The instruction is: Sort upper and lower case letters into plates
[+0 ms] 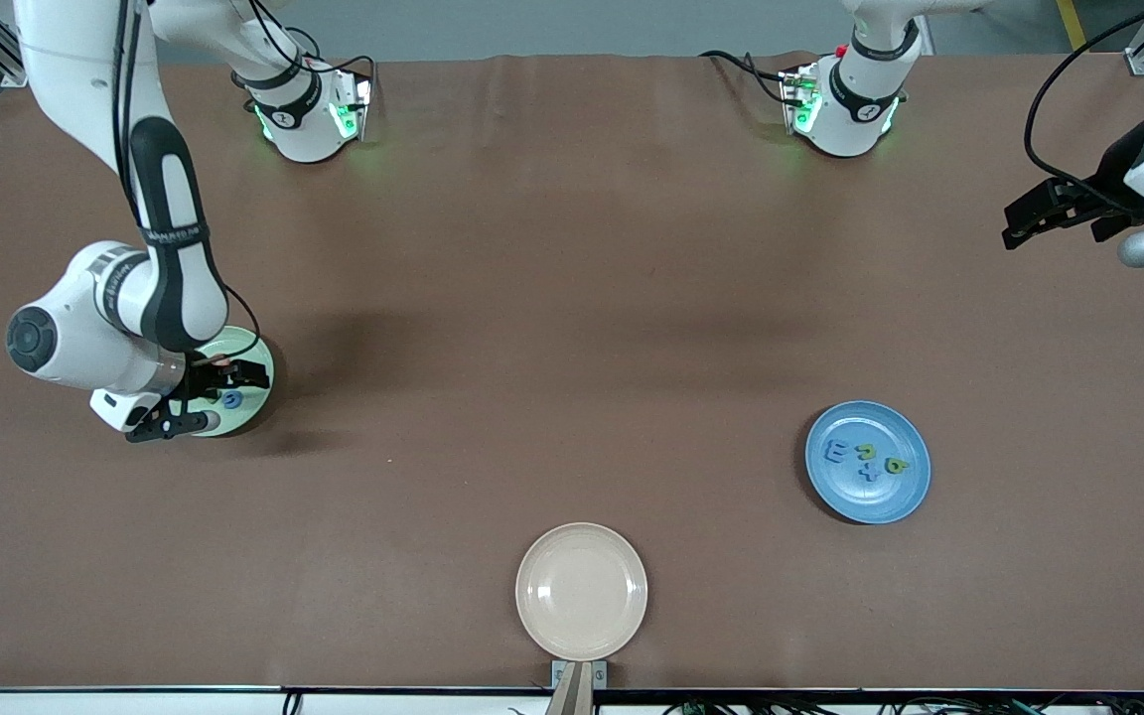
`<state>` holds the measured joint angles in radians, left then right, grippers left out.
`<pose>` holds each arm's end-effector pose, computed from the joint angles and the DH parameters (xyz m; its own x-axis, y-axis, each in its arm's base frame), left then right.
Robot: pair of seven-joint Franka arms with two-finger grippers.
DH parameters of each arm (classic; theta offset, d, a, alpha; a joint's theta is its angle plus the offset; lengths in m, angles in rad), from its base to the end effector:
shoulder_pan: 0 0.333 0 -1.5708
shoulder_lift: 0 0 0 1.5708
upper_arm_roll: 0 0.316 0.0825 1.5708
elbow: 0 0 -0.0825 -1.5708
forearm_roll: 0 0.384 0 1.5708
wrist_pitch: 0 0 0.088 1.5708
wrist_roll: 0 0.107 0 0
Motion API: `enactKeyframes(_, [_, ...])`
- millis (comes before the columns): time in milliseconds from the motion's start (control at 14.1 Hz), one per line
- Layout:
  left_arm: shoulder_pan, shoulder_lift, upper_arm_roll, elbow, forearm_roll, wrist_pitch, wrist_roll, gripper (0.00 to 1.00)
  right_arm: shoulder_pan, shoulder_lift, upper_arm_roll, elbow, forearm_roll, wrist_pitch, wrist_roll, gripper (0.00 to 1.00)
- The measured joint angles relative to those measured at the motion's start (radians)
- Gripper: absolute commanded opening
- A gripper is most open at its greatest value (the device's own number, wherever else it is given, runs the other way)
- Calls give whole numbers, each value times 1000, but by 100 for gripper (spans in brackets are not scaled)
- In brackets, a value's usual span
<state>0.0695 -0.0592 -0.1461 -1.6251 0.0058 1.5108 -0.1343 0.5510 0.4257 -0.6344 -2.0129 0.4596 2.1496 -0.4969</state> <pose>0.5277 -0.0422 0.6257 0.9968 0.0588 -0.0533 0.0578 -0.9981 -0.0217 0.5803 -0.0215 0.2634 0.9809 0.1510 -0.1229 0.1305 -0.9783 -0.1607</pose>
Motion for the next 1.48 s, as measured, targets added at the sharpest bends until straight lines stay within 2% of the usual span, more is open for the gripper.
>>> enactKeyframes(353, [0,0,-12,1,0,0,0,100,86,-164,-13,32,-225,-187,302,100])
enactKeyframes(495, [2,0,-10,1,0,0,0,100,62,-235,20,65,-298,-288,361,100])
enactKeyframes(565, [3,0,-9,1,0,0,0,100,0,-277,92,76,-333,-327,390,100])
enactKeyframes(777, [5,0,-7,2,0,0,0,100,-277,-398,412,85,-428,-388,482,100])
enactKeyframes(848, [6,-1,-7,2,0,0,0,100,-355,-432,498,86,-440,-400,501,100])
enactKeyframes(990, [7,-1,-5,3,0,0,0,100,-459,-479,598,103,-447,-426,515,100])
enactKeyframes(1131, [7,-1,-3,5,0,0,0,100,-504,-493,618,163,-447,-460,515,100])
enactKeyframes(1484, [7,-1,-6,21,0,0,-2,100,-541,-494,614,293,-448,-485,515,100])
